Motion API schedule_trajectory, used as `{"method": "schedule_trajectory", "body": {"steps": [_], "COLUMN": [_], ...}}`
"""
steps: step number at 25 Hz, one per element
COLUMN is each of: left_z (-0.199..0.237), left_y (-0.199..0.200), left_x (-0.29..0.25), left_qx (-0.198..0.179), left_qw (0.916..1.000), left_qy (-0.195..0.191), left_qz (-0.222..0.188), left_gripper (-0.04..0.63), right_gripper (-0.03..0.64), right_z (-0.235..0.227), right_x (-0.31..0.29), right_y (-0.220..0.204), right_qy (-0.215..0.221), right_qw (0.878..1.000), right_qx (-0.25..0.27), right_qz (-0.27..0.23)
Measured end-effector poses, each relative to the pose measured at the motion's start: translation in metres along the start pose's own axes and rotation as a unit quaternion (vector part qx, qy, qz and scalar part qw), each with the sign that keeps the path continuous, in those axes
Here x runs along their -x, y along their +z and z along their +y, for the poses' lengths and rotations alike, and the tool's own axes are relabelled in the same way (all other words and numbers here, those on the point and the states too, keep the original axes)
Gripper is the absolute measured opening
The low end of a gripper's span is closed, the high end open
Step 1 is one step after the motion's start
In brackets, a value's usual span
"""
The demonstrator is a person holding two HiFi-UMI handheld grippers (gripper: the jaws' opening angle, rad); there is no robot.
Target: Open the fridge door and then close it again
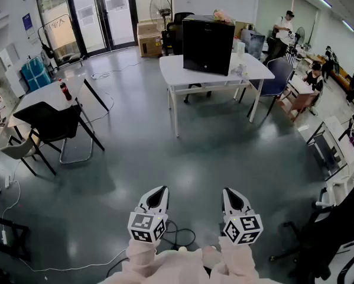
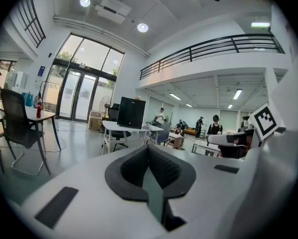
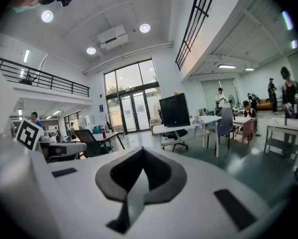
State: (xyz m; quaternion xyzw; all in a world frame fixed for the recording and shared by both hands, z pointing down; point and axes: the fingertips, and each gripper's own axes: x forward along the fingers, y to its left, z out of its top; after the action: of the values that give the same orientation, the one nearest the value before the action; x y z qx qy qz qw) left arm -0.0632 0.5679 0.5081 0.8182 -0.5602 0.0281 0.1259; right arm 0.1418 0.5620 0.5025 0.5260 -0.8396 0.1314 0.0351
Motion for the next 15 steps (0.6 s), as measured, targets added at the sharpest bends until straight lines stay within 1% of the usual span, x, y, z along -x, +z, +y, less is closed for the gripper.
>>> {"method": "schedule_trajectory", "body": {"steps": [5,11,15], "left_z": [-0.002,-0.003,-0.007], "left_y": [-0.002,-0.004,0.001], "left_x": [0.003,0.006,0.001], "left_qx": [-0.008,-0.007,-0.011], "left_qw": [0.9998,0.9993,0.9988], "left_qy": [-0.016,-0.033,-0.046], "left_qz": [0.005,0.012,0.009], "left_gripper": [0.011,0.011,0.011], "right_gripper": [0.008,0.009,0.011], "right_z": [0.014,0.024,0.033], "right_x": [-0.007,-0.008,-0.011], "right_y": [0.001,0.000,0.001], "right_qy": [0.007,-0.002,0.000], "right_qw": [1.000,1.000,1.000], "right_qx": [0.005,0.005,0.009], "right_qz": [0.000,0.000,0.001]}}
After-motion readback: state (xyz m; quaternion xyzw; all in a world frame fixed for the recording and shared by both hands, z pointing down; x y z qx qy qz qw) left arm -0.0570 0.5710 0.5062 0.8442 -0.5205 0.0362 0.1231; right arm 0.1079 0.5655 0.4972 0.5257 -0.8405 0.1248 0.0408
